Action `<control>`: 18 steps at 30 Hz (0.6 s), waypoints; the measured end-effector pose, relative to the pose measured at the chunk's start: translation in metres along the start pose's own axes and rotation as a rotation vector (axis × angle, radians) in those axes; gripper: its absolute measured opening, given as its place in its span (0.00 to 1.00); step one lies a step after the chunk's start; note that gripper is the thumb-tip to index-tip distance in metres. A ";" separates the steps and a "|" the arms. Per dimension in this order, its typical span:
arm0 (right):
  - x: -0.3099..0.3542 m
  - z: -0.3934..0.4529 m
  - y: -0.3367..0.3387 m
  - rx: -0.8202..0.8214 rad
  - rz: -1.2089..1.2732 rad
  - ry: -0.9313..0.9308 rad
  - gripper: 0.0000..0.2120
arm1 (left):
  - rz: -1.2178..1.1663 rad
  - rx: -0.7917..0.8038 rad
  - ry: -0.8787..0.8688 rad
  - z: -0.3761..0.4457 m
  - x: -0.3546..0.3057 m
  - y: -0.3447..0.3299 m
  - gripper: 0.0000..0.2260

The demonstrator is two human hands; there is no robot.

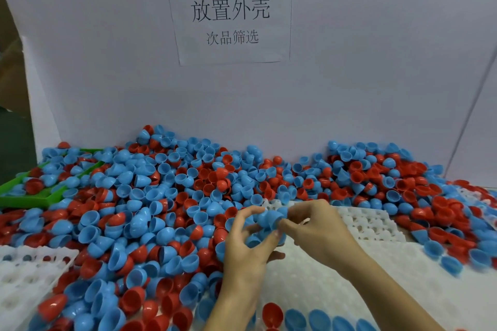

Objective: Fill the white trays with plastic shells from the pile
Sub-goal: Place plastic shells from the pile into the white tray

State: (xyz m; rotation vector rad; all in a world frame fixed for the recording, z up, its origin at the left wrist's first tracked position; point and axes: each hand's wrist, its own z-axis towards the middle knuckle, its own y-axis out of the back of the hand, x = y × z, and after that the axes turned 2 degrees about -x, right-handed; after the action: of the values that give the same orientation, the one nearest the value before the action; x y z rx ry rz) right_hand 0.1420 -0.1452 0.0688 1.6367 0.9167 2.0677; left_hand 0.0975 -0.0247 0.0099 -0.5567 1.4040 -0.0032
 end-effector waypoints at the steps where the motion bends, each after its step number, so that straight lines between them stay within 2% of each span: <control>1: -0.002 0.000 -0.001 -0.029 0.031 -0.003 0.08 | 0.014 0.018 -0.008 0.000 0.001 0.000 0.15; 5: -0.011 0.001 -0.004 -0.078 0.160 -0.016 0.04 | 0.028 0.035 -0.026 0.003 0.005 0.002 0.17; 8: -0.018 0.001 0.003 -0.074 0.074 -0.013 0.05 | -0.018 -0.012 -0.025 0.006 0.005 0.007 0.17; 10: -0.023 0.001 0.010 -0.018 -0.074 0.008 0.07 | -0.049 -0.054 -0.022 0.009 0.004 0.011 0.17; 13: -0.025 -0.001 0.017 0.132 -0.261 0.041 0.01 | -0.072 -0.086 -0.017 0.012 0.002 0.016 0.17; 18: -0.018 -0.005 0.002 0.293 -0.329 0.100 0.03 | -0.070 -0.089 -0.016 0.012 0.000 0.020 0.16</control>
State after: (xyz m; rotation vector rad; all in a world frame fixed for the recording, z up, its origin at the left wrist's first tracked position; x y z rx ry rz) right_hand 0.1420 -0.1594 0.0566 1.4034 1.4736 1.8681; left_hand 0.1024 -0.0031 0.0032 -0.6779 1.3739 0.0076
